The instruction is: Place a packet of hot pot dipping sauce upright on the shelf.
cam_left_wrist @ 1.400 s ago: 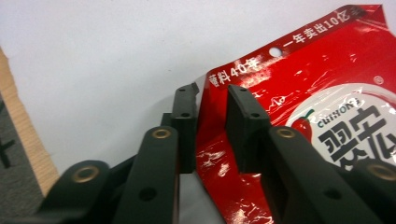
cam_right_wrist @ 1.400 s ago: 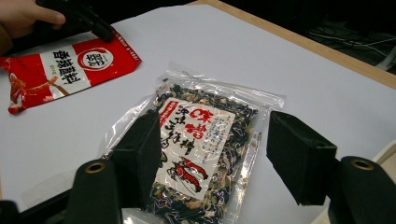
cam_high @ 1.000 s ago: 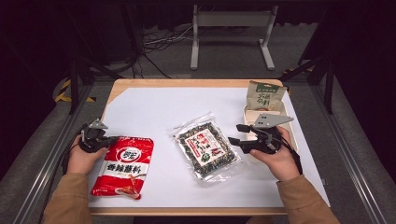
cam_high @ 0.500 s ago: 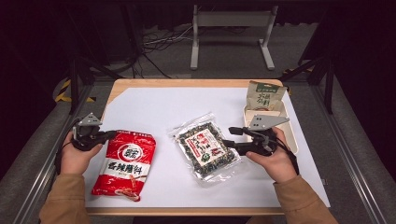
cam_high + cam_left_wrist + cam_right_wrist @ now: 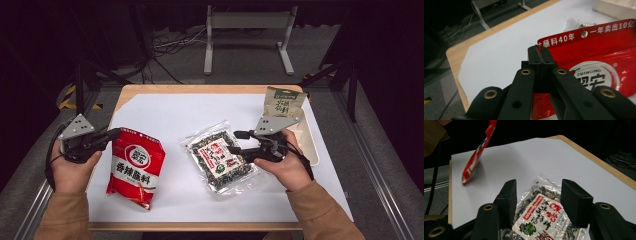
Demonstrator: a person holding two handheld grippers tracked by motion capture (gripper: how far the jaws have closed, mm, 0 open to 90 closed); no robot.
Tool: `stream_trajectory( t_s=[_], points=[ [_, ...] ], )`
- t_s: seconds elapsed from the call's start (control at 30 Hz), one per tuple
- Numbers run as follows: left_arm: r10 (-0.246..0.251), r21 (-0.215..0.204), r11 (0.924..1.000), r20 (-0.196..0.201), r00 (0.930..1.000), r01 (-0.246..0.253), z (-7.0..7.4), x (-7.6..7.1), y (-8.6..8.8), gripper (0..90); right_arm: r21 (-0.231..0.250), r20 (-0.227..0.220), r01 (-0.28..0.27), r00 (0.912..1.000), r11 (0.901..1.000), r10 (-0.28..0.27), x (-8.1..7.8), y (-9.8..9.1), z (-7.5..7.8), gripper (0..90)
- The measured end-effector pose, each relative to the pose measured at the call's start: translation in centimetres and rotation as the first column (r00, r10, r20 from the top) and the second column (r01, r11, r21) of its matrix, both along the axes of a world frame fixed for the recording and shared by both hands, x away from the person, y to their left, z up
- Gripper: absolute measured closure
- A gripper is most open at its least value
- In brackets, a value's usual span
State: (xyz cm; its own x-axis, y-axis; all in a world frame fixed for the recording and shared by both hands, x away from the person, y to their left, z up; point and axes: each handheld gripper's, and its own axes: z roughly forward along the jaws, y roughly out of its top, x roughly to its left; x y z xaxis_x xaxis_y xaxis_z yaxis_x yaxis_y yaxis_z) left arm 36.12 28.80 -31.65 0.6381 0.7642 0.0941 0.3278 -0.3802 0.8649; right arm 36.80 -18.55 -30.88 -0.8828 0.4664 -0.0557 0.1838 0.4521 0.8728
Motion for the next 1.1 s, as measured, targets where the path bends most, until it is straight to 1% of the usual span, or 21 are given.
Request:
stream_trajectory(
  t_s=[0.07, 0.1, 0.13, 0.23, 0.27, 0.3, 0.33, 0.37, 0.43, 0.47, 0.5, 0.57, 0.7, 0.77, 0.83, 0.87, 0.9, 0.93, 0.97, 1.0, 1.1],
  points=[
    [-0.035, -0.046, 0.9983, 0.031, 0.9989, 0.037, 0.9, -0.8, -0.3, 90.0, 0.002, 0.0, -0.019, 0.9998, 0.9998, 0.019, -0.2, 0.6, 0.3, 45.9],
    [-0.035, -0.046, 0.9983, 0.031, 0.9989, 0.037, 0.9, -0.8, -0.3, 90.0, 0.006, -0.001, -0.027, 0.9996, 0.9996, 0.027, -0.2, 0.9, 0.4, 45.6],
    [-0.063, -0.055, 0.9963, 0.065, 0.9959, 0.067, 1.7, -1.6, -0.8, 90.0, 0.008, 0.003, -0.038, 0.9993, 0.9992, 0.038, -0.3, 1.2, 0.5, 45.4],
    [-0.107, -0.061, 0.9917, 0.105, 0.9887, 0.113, 2.6, -2.7, -1.5, 90.0, 0.006, 0.014, -0.057, 0.9983, 0.9984, 0.057, -0.5, 1.8, 0.7, 45.0],
    [-0.128, -0.06, 0.9889, 0.123, 0.984, 0.136, 3.0, -3.1, -1.8, 90.0, 0.005, 0.016, -0.064, 0.9978, 0.998, 0.064, -0.5, 2.0, 0.8, 44.9],
    [-0.128, -0.06, 0.9889, 0.123, 0.984, 0.136, 3.0, -3.1, -1.8, 90.0, 0.005, 0.016, -0.064, 0.9978, 0.998, 0.064, -0.5, 2.0, 0.8, 44.9],
    [-0.165, -0.055, 0.9831, 0.146, 0.9754, 0.175, 3.5, -3.6, -2.1, 90.0, 0.004, 0.023, -0.077, 0.9968, 0.997, 0.077, -0.6, 2.3, 0.9, 44.5],
    [-0.165, -0.055, 0.9831, 0.146, 0.9754, 0.175, 3.5, -3.6, -2.1, 90.0, 0.004, 0.023, -0.077, 0.9968, 0.997, 0.077, -0.6, 2.3, 0.9, 44.5],
    [-0.197, -0.053, 0.9766, 0.175, 0.9647, 0.209, 4.2, -4.5, -3.1, 90.0, 0.006, 0.037, -0.085, 0.9957, 0.9964, 0.085, -0.7, 2.4, 1.2, 43.5],
    [-0.197, -0.053, 0.9766, 0.175, 0.9647, 0.209, 4.2, -4.5, -3.1, 90.0, 0.008, 0.037, -0.085, 0.9957, 0.9963, 0.085, -0.6, 2.4, 1.2, 43.3],
    [-0.206, -0.043, 0.9749, 0.2, 0.958, 0.218, 4.6, -4.8, -3.6, 90.0, 0.01, 0.039, -0.083, 0.9958, 0.9965, 0.083, -0.5, 2.4, 1.2, 43.1],
    [-0.212, -0.05, 0.9727, 0.209, 0.9547, 0.227, 4.7, -4.8, -3.9, 90.0, 0.011, 0.042, -0.081, 0.9959, 0.9966, 0.081, -0.3, 2.5, 1.3, 42.9],
    [-0.209, -0.066, 0.9718, 0.205, 0.9562, 0.226, 4.6, -4.4, -4.3, 90.0, 0.012, 0.046, -0.076, 0.9962, 0.9971, 0.075, 0.2, 2.8, 1.3, 41.7],
    [-0.225, -0.076, 0.9669, 0.198, 0.9541, 0.244, 4.5, -4.3, -4.6, 90.0, 0.008, 0.045, -0.08, 0.9958, 0.9968, 0.079, 0.3, 3.3, 1.2, 40.7],
    [-0.252, -0.085, 0.9586, 0.193, 0.9483, 0.272, 4.6, -4.5, -4.9, 90.0, 0.008, 0.042, -0.093, 0.9948, 0.9956, 0.093, 0.3, 3.8, 1.1, 39.6],
    [-0.268, -0.074, 0.955, 0.2, 0.9424, 0.287, 4.7, -4.6, -5.1, 90.0, 0.008, 0.041, -0.106, 0.9936, 0.9943, 0.106, 0.2, 4.1, 1.0, 39.1],
    [-0.285, -0.08, 0.9488, 0.198, 0.9378, 0.305, 4.8, -4.9, -5.4, 90.0, 0.008, 0.042, -0.119, 0.9921, 0.9929, 0.118, 0.1, 4.5, 0.9, 38.3],
    [-0.305, -0.074, 0.9425, 0.208, 0.9294, 0.326, 5.0, -5.1, -5.7, 90.0, 0.009, 0.045, -0.128, 0.9908, 0.9917, 0.128, 0.1, 4.8, 0.8, 37.3],
    [-0.305, -0.074, 0.9425, 0.208, 0.9294, 0.326, 5.0, -5.1, -5.7, 90.0, 0.009, 0.045, -0.128, 0.9908, 0.9917, 0.128, 0.1, 4.8, 0.8, 37.3],
    [-0.329, -0.068, 0.9342, 0.218, 0.9189, 0.35, 5.2, -5.5, -6.2, 90.0, 0.009, 0.047, -0.133, 0.9901, 0.9911, 0.132, 0.0, 5.1, 0.7, 36.8],
    [-0.37, -0.053, 0.919, 0.226, 0.9011, 0.391, 5.6, -6.2, -7.3, 90.0, 0.0, 0.056, -0.135, 0.9893, 0.9908, 0.135, 0.2, 5.8, 0.5, 35.8]
  ],
)
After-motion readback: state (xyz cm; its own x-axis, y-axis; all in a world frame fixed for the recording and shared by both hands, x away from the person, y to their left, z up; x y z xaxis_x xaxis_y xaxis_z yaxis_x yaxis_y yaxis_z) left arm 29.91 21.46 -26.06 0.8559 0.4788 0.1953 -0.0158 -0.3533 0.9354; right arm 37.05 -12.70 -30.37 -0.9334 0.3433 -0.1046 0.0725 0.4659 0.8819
